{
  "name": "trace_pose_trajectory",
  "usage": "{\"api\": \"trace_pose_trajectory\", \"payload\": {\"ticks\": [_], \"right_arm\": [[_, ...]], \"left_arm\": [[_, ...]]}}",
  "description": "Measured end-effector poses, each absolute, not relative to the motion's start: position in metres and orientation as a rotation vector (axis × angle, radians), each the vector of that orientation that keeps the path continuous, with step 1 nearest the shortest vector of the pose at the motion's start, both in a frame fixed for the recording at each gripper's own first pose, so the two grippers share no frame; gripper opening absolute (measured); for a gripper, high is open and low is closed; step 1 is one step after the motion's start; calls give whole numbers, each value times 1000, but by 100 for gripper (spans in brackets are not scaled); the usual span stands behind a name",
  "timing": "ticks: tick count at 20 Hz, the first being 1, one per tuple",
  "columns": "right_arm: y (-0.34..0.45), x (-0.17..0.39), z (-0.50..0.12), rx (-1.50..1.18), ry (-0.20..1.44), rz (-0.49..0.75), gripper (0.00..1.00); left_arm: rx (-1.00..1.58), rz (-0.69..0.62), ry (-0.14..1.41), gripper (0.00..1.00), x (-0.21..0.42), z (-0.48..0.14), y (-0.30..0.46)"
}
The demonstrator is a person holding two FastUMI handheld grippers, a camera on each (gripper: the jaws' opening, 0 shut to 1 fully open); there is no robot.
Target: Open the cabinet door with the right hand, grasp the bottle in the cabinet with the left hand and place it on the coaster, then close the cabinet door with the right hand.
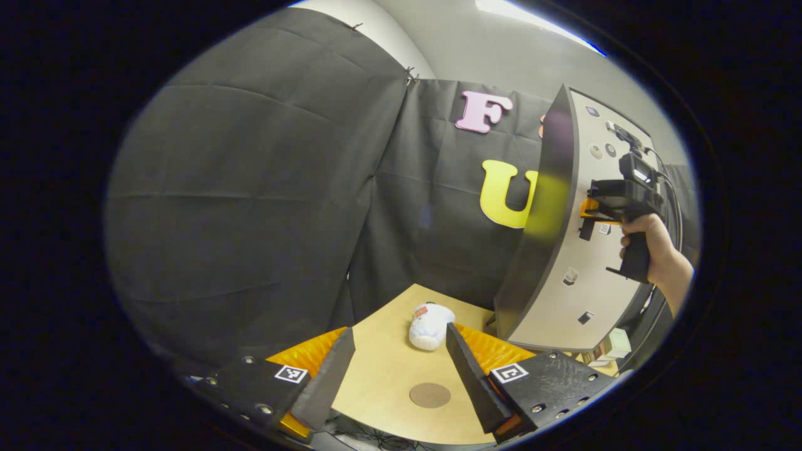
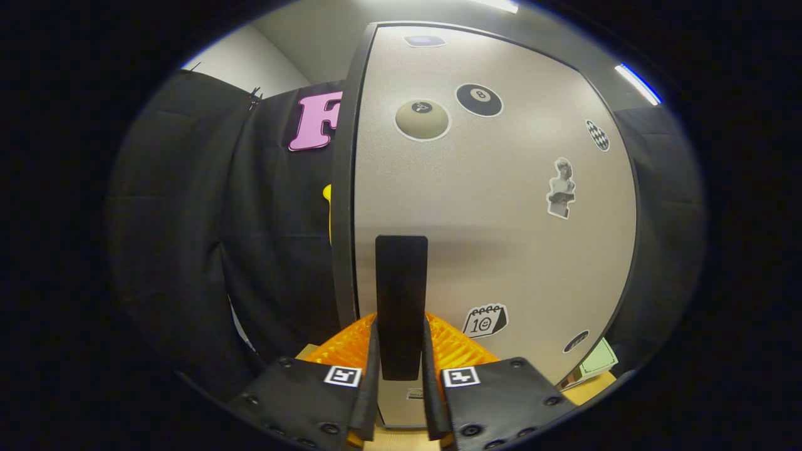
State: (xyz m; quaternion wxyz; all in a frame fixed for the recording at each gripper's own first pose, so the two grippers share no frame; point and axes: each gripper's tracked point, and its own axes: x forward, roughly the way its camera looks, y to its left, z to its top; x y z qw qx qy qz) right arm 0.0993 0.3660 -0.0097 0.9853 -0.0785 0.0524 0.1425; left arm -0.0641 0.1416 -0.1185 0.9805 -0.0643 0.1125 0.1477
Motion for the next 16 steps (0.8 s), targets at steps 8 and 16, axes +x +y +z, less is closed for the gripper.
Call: {"api": "trace_pose_trajectory", "payload": {"ticks": [8,16], "right_arm": [[368,96,-10,-97,187,367,19],[360,88,-11,-160,187,482,11]], "left_arm": [[-108,267,230,89,-90,-116,114],[-88,253,213,89,-83,-105,94]]}}
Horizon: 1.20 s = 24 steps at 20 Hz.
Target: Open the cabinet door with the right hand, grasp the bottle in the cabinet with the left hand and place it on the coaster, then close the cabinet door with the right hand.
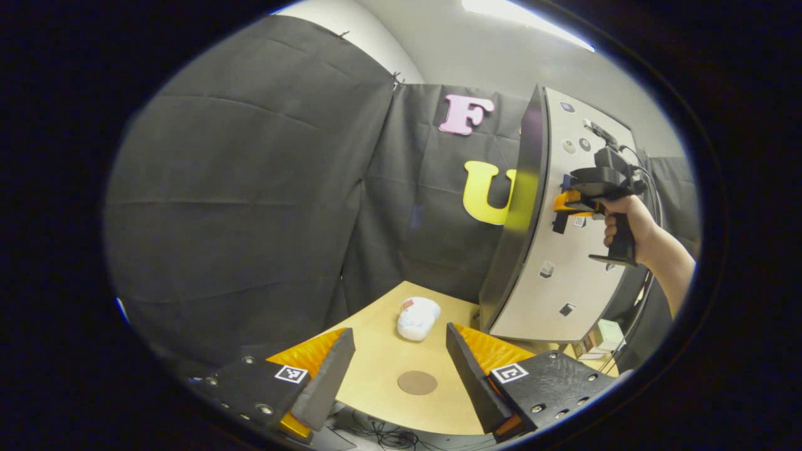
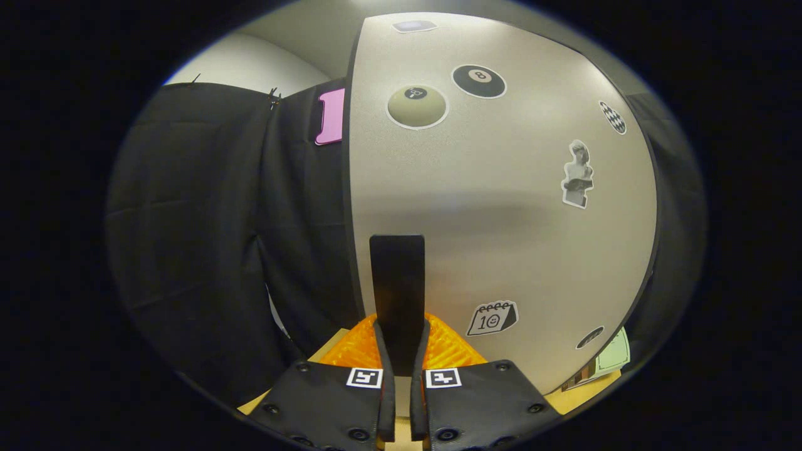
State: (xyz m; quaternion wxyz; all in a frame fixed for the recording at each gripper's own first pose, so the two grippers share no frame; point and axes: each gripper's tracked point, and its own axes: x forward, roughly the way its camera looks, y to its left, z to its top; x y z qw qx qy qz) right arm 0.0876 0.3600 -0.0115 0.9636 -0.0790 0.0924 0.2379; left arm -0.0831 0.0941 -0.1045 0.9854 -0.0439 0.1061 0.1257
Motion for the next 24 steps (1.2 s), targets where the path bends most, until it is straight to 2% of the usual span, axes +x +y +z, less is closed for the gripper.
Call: {"api": "trace_pose_trajectory", "payload": {"ticks": [1,3,4,6,12,19,20,23,24], "right_arm": [[358,84,-11,-167,181,502,7],[355,74,-9,-175,181,551,7],[353,70,-9,-172,183,573,11],[348,58,-7,-164,181,608,7],[330,48,-7,-166,188,683,7],[316,42,-7,-160,194,689,7],[314,41,-7,-158,191,690,11],[307,38,-7,-149,184,693,11],[304,37,-6,-146,182,693,7]], "left_arm": [[-75,241,206,89,-78,-100,90],[-46,223,191,89,-73,-92,80],[-37,218,187,89,-69,-90,74],[-43,208,202,90,-75,-94,76],[-2,137,223,92,-77,-90,62],[32,86,212,90,-82,-83,51],[37,85,209,91,-81,-82,51],[28,69,215,89,-88,-82,42],[26,64,221,89,-91,-84,36]]}}
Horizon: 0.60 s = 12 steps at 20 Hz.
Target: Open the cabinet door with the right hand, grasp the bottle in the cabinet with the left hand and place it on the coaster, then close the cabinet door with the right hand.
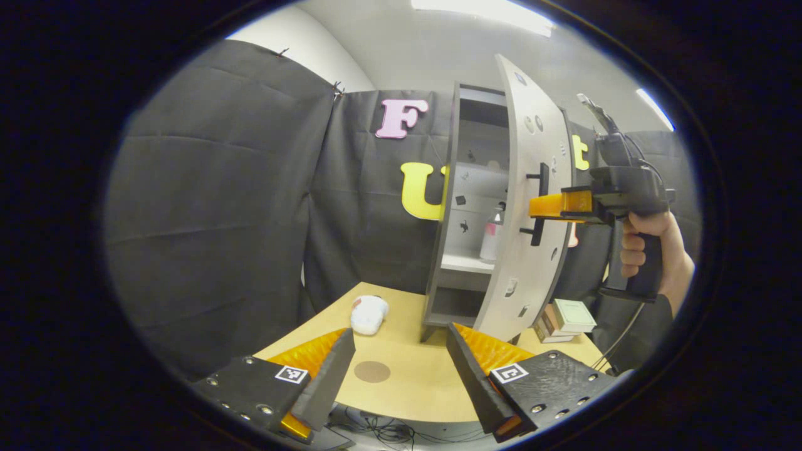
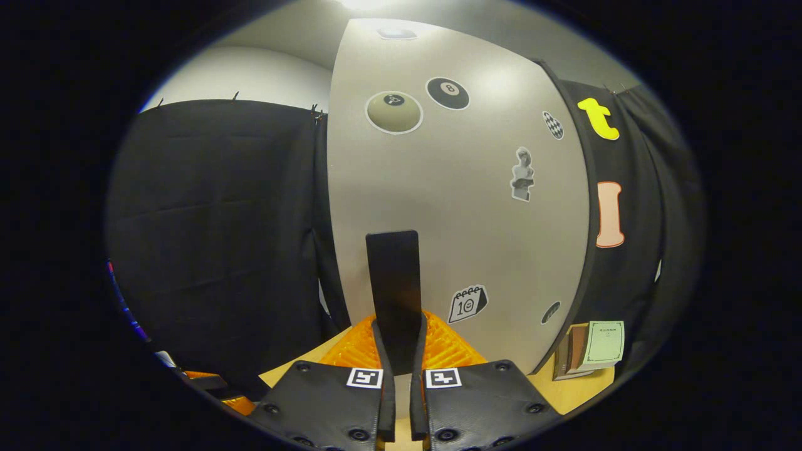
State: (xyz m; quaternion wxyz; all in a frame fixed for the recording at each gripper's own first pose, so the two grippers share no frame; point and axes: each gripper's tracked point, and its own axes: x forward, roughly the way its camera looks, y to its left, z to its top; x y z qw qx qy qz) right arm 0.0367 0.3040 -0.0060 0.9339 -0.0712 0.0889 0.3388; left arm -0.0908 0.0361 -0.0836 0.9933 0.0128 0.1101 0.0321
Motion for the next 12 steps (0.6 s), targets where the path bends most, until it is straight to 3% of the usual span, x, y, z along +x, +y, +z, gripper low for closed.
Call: {"api": "trace_pose_trajectory", "payload": {"ticks": [8,9,12], "right_arm": [[273,30,-2,-122,145,671,7],[268,31,0,-117,143,663,11],[254,36,2,-110,129,600,10]], "left_arm": [[59,-15,244,90,-114,-88,-24],[63,-33,241,90,-114,-88,-36],[73,-75,242,89,-115,-92,-63]]}}
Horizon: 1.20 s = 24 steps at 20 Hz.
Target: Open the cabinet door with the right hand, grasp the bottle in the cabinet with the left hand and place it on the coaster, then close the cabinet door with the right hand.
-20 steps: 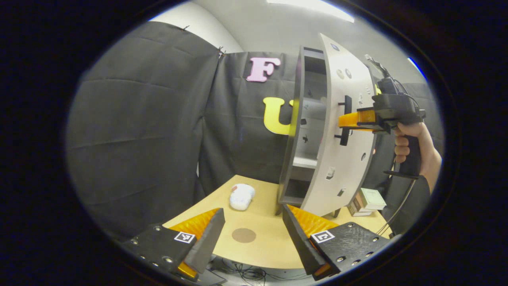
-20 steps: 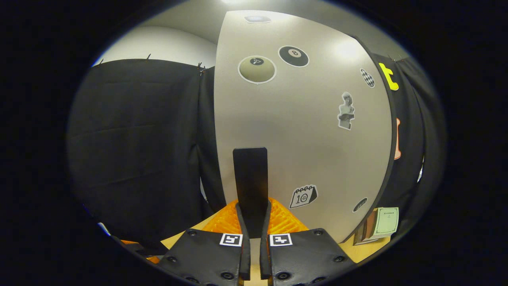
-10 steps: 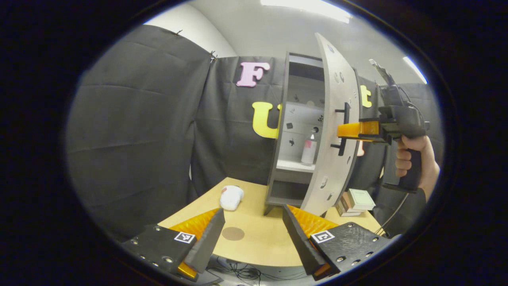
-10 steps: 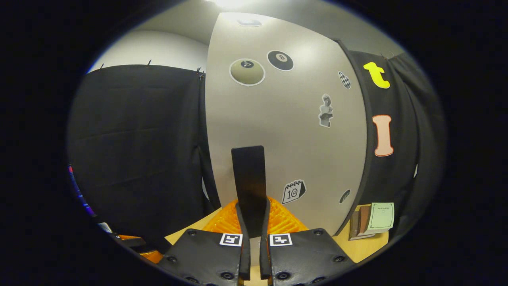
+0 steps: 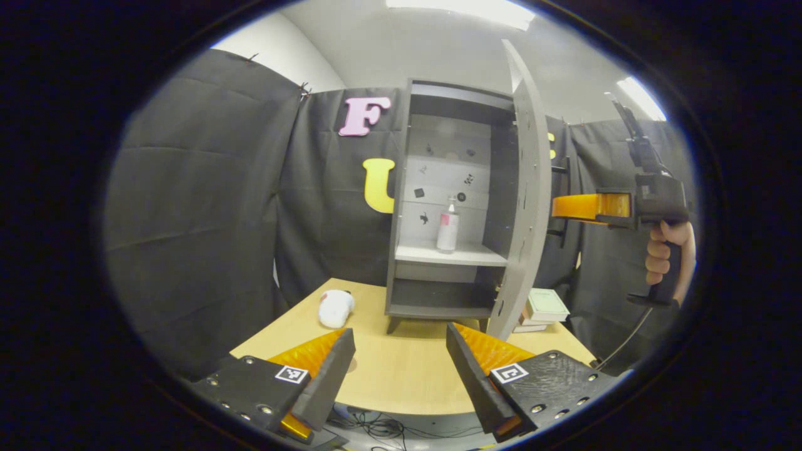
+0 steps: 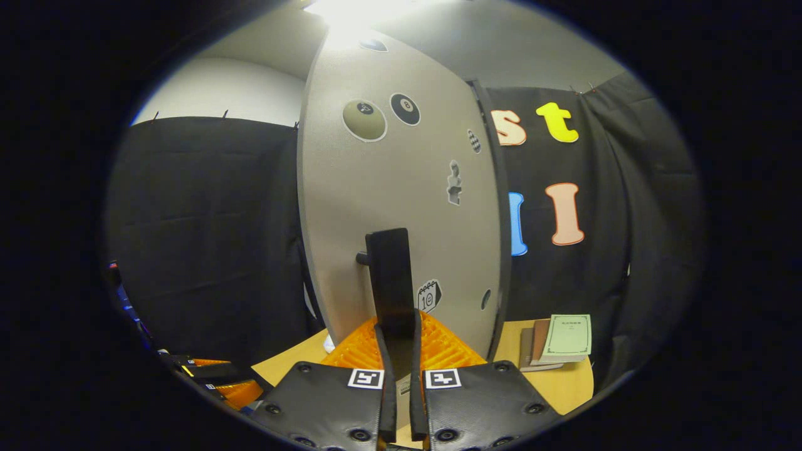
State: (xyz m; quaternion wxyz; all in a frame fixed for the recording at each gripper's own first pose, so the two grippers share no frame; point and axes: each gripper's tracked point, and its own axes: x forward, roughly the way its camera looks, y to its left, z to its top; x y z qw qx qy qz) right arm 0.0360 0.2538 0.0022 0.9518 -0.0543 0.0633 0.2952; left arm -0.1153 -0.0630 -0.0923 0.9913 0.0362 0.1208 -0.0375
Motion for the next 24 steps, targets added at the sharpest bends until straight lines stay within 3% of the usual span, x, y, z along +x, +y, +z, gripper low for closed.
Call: {"api": "trace_pose_trajectory", "payload": {"ticks": [4,5,6,9,10,13,17,24], "right_arm": [[236,37,7,-116,116,515,10],[229,38,9,-114,113,495,5],[223,41,9,-107,108,472,10],[211,50,11,-89,98,402,5],[207,51,11,-77,97,386,9],[199,53,12,-18,94,346,0],[203,46,10,57,109,365,9],[182,34,4,-3,125,255,8]], "left_arm": [[61,-137,258,89,-111,-100,-97],[65,-153,257,90,-109,-99,-102],[73,-168,257,90,-108,-98,-108],[94,-217,253,89,-98,-93,-131],[100,-232,252,89,-96,-91,-136],[101,-269,254,89,-89,-89,-147],[100,-305,278,89,-76,-94,-146],[55,-355,301,90,-26,-105,-110]]}}
